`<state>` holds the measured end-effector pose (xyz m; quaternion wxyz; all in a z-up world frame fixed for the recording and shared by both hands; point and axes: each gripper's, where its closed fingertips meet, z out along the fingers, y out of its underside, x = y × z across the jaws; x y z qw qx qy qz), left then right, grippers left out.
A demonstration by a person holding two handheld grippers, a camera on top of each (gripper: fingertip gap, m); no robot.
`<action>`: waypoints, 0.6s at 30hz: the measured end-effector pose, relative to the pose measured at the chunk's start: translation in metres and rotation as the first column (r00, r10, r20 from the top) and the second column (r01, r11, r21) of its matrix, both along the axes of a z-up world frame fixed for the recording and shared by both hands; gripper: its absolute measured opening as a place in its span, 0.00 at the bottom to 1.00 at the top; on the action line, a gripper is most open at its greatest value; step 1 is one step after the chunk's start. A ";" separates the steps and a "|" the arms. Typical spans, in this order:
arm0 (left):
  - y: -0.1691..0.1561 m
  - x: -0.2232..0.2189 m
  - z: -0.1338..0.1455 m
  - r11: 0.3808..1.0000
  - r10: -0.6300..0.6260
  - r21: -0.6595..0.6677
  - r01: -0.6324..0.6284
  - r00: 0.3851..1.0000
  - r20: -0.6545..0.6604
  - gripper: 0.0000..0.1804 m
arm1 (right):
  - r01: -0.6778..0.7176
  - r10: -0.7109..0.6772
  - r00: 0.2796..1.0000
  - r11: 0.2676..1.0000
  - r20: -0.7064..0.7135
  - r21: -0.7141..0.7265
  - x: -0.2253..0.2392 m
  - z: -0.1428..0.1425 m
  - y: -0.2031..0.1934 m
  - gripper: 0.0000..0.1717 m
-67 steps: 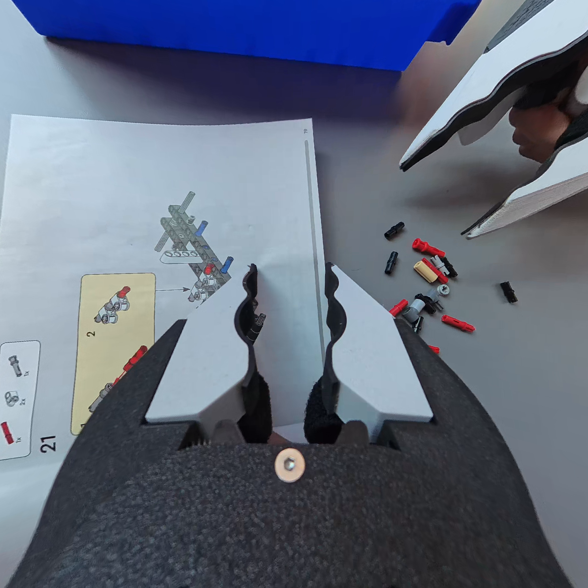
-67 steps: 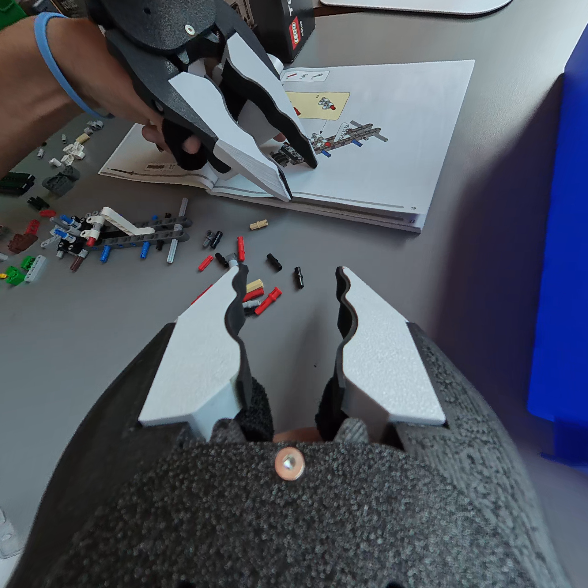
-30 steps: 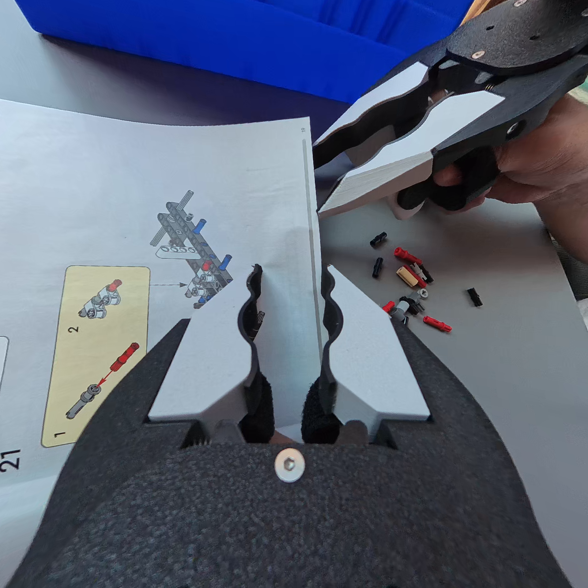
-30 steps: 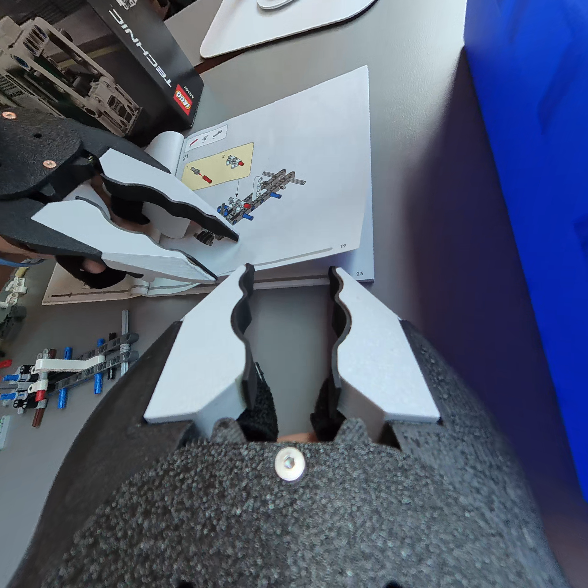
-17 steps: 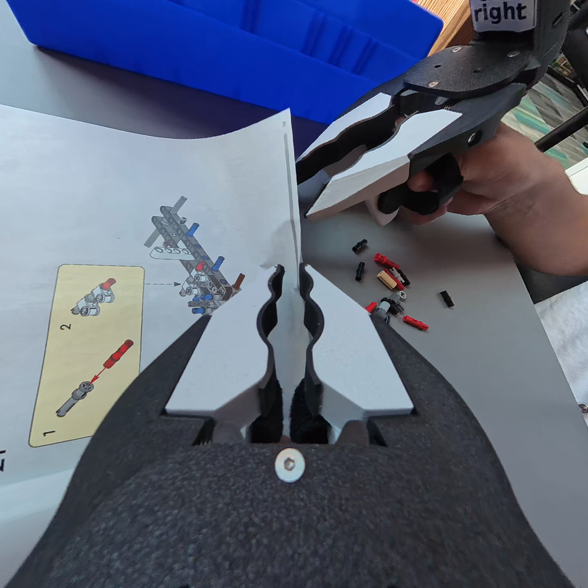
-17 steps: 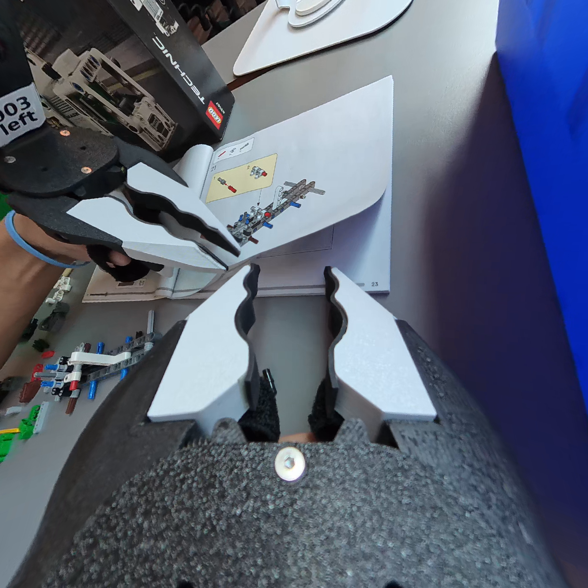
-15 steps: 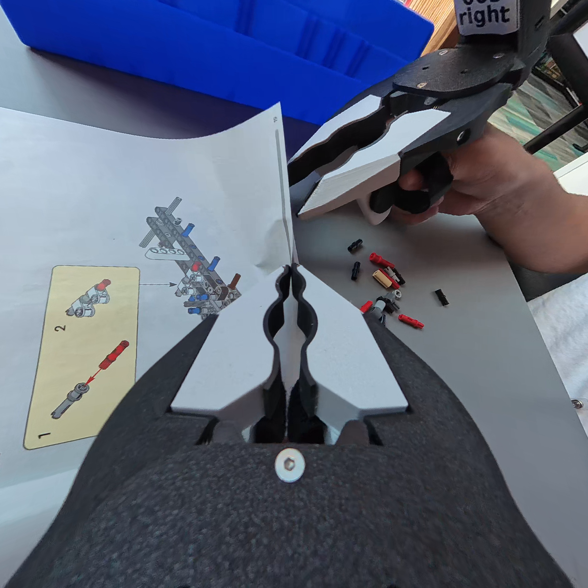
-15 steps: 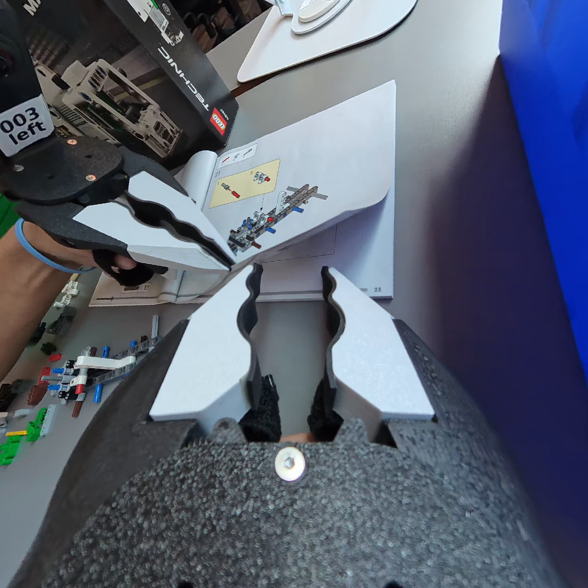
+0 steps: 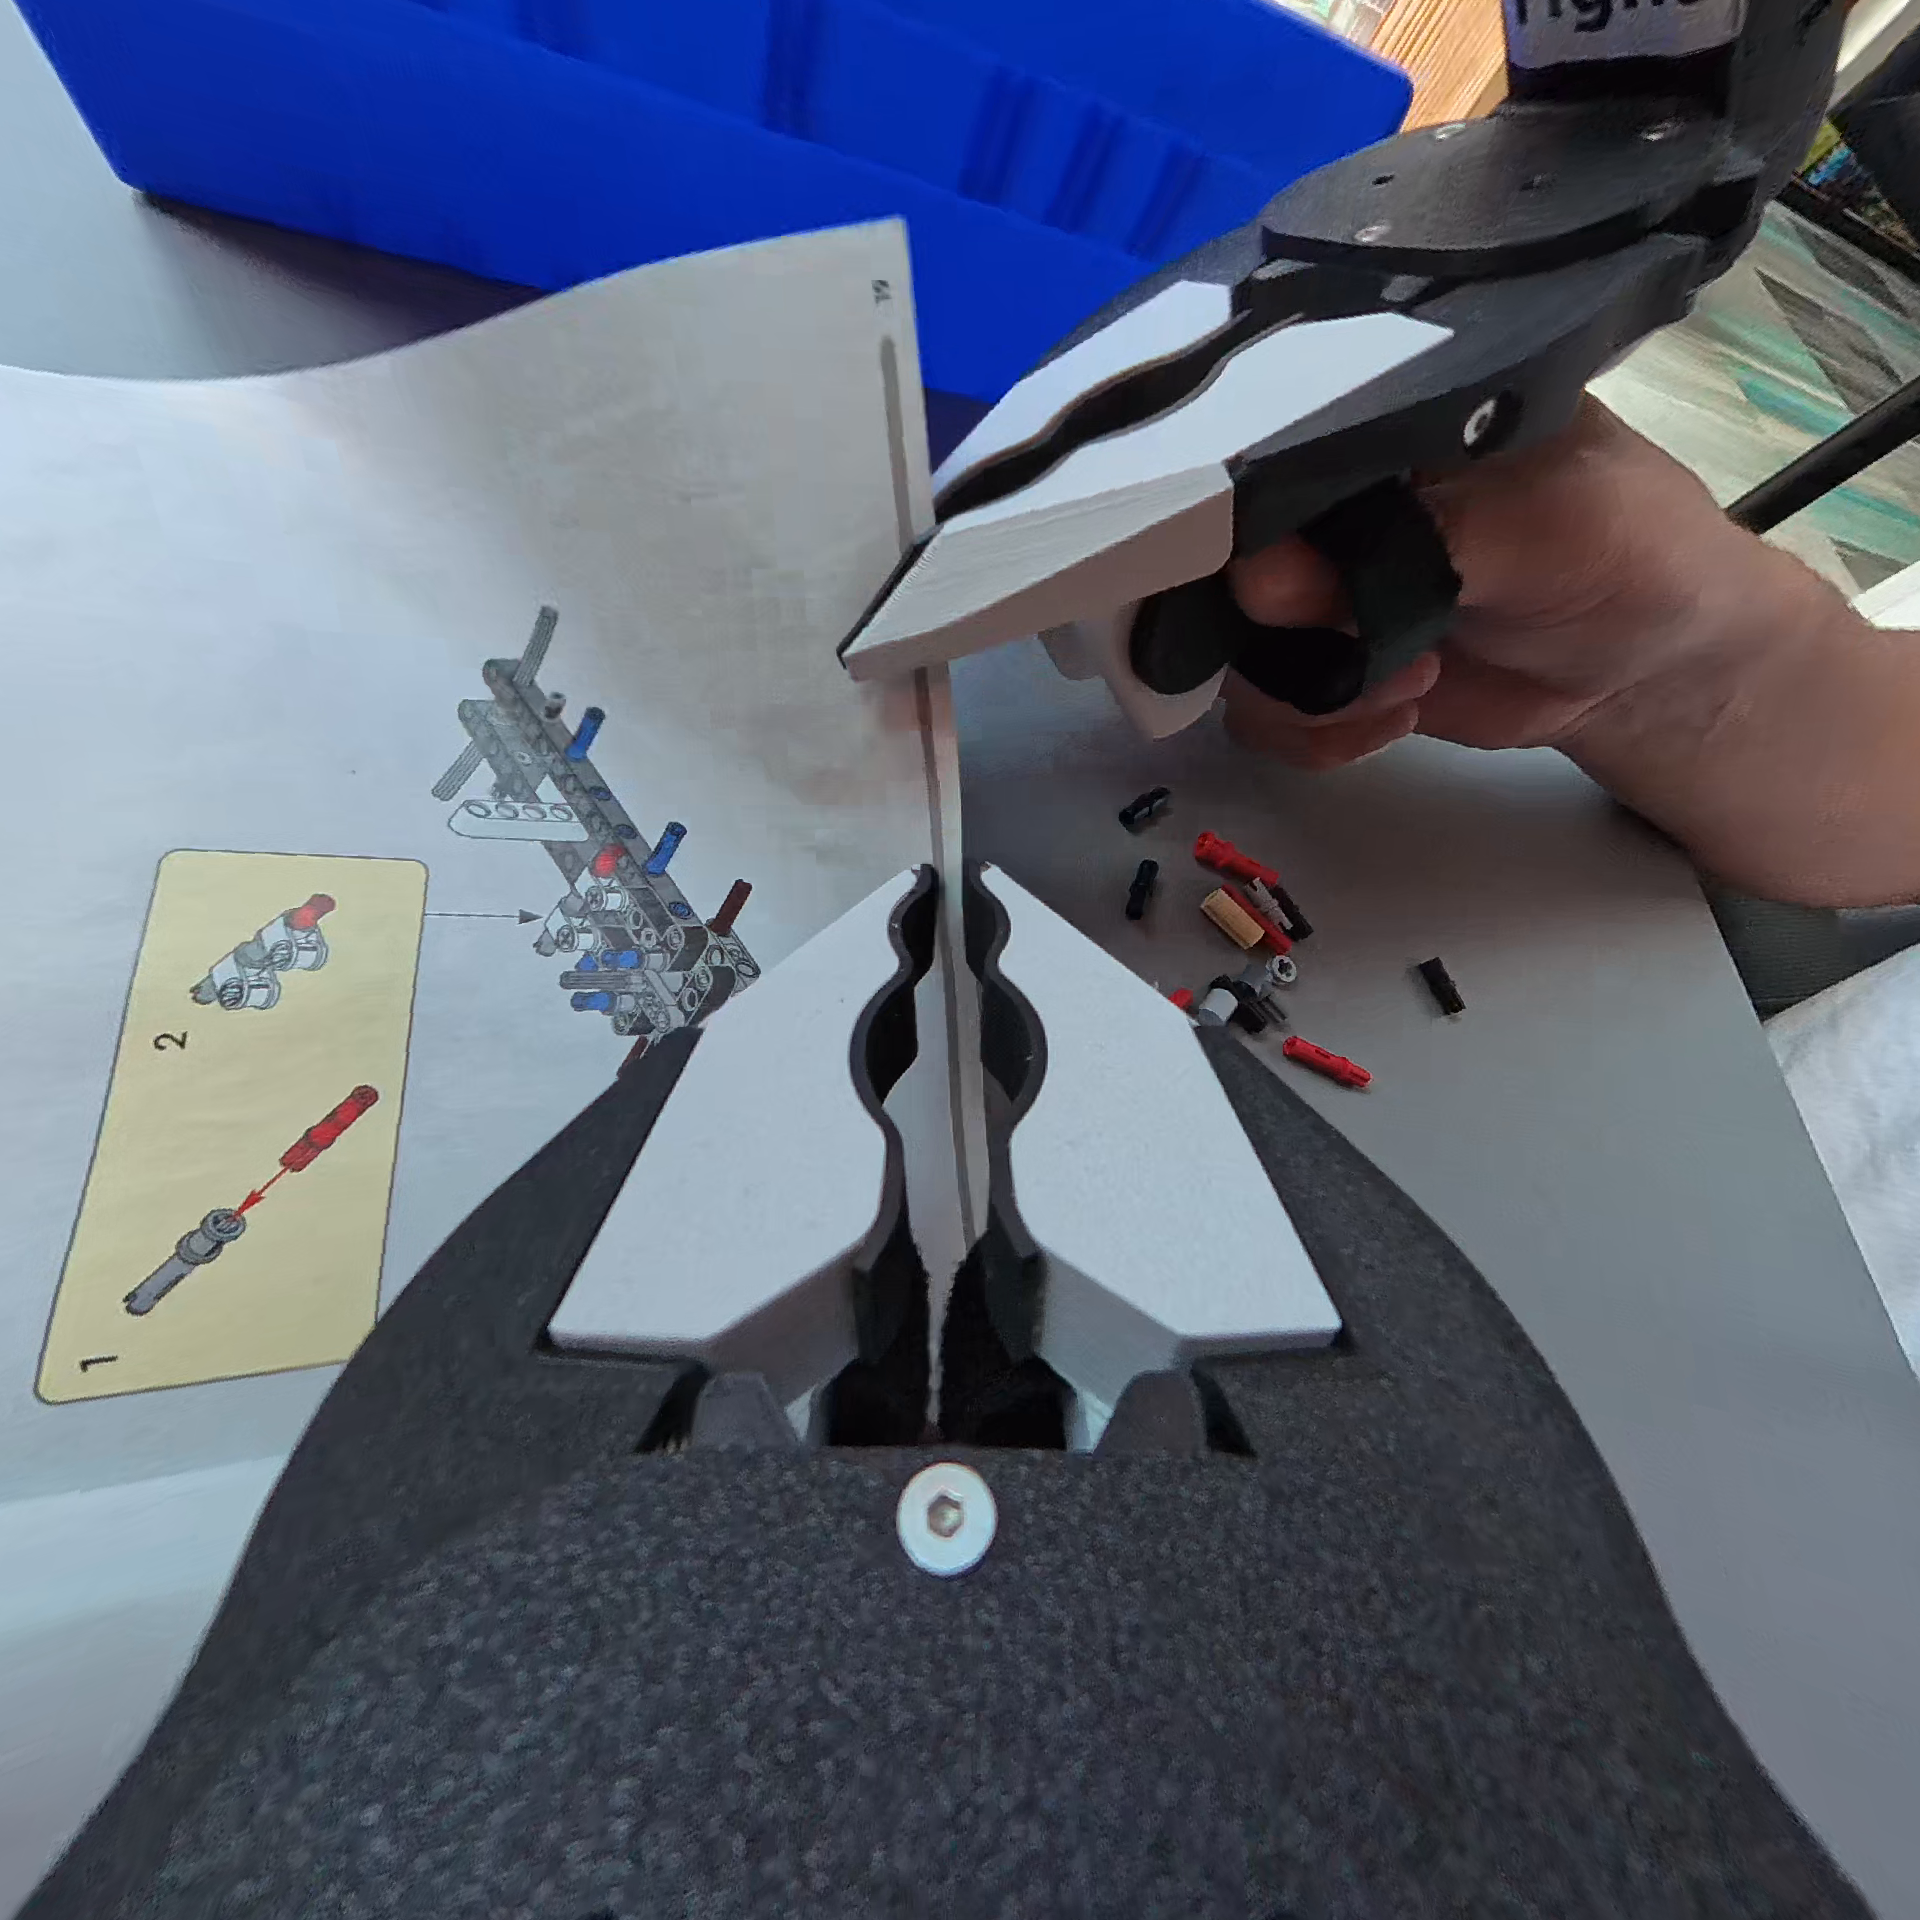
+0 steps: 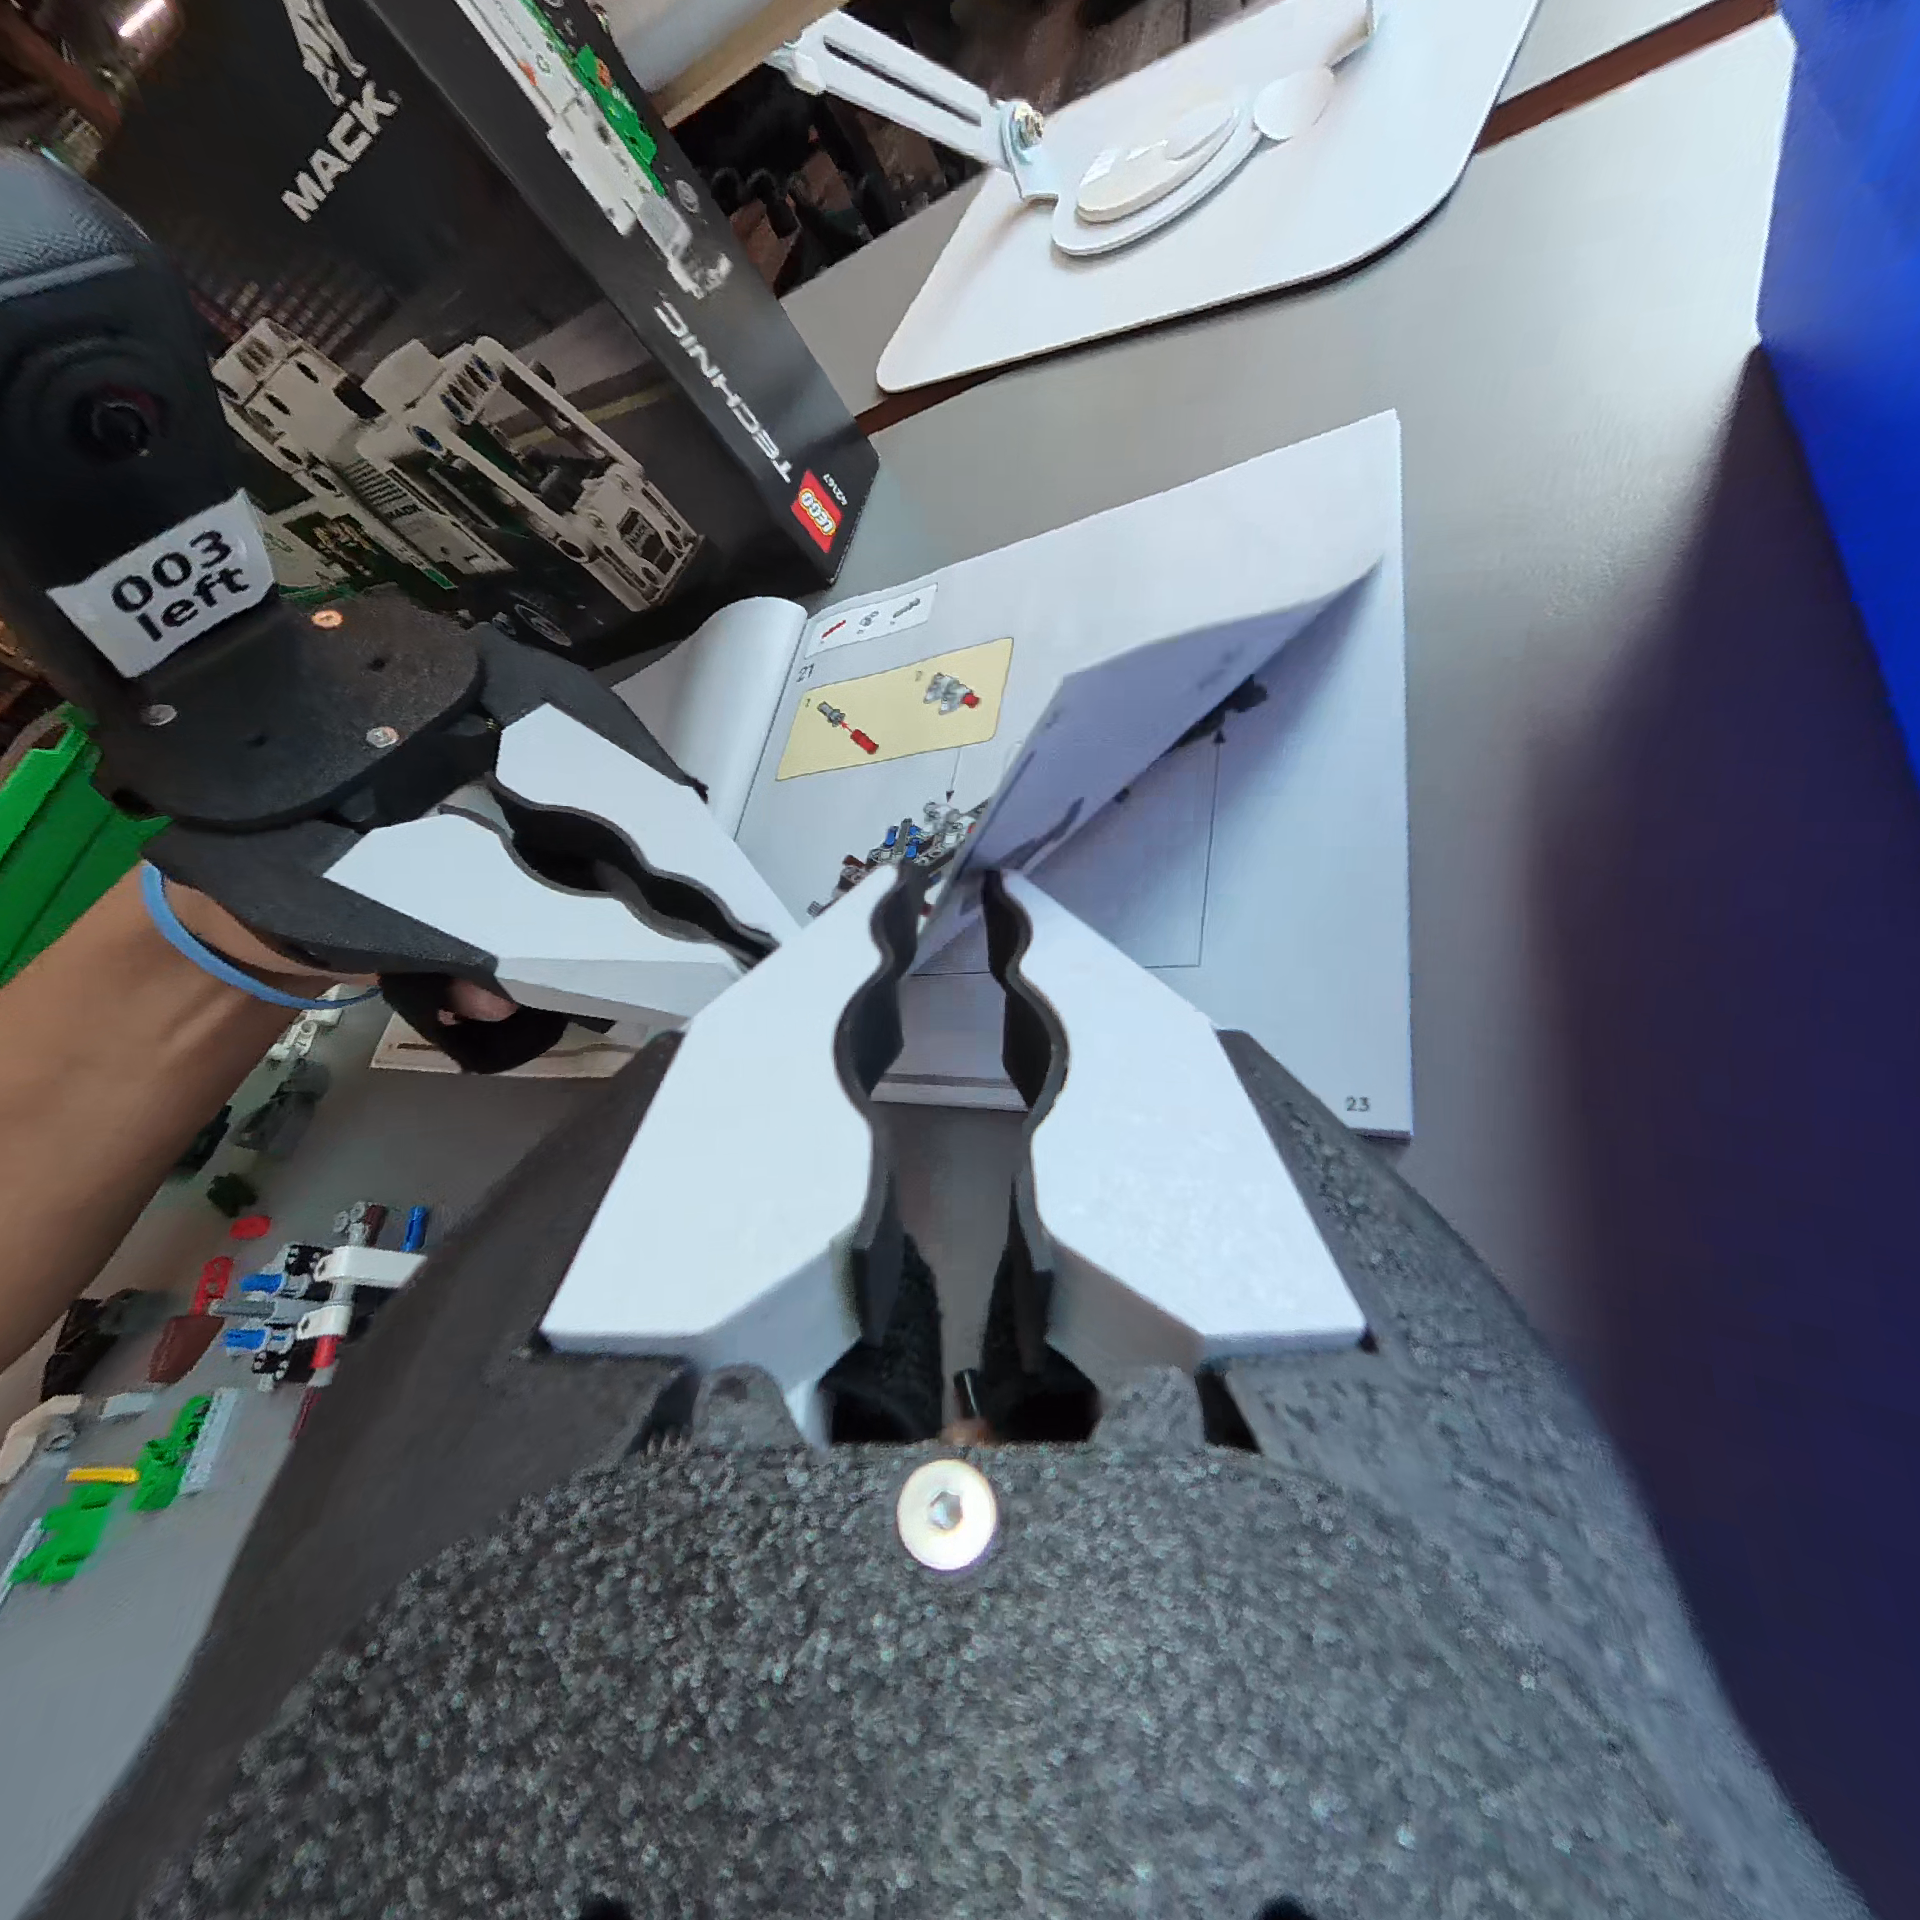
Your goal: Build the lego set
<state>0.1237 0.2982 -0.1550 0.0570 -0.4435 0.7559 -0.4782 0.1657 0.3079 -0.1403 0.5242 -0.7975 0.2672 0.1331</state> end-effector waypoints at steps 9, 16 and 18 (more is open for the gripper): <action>0.041 -0.017 0.067 0.866 0.381 -0.338 -0.368 0.924 -0.031 0.20 | -0.178 0.198 0.815 0.980 0.544 -0.090 -0.046 0.021 0.019 0.00; 0.071 -0.036 0.068 0.687 0.511 -0.481 -0.544 0.833 -0.212 0.24 | -0.130 0.326 0.426 0.945 0.844 -0.299 -0.073 0.010 0.030 0.00; 0.071 -0.040 0.066 0.685 0.506 -0.485 -0.543 0.834 -0.220 0.18 | -0.125 0.363 0.373 0.932 0.854 -0.341 -0.079 0.006 0.031 0.00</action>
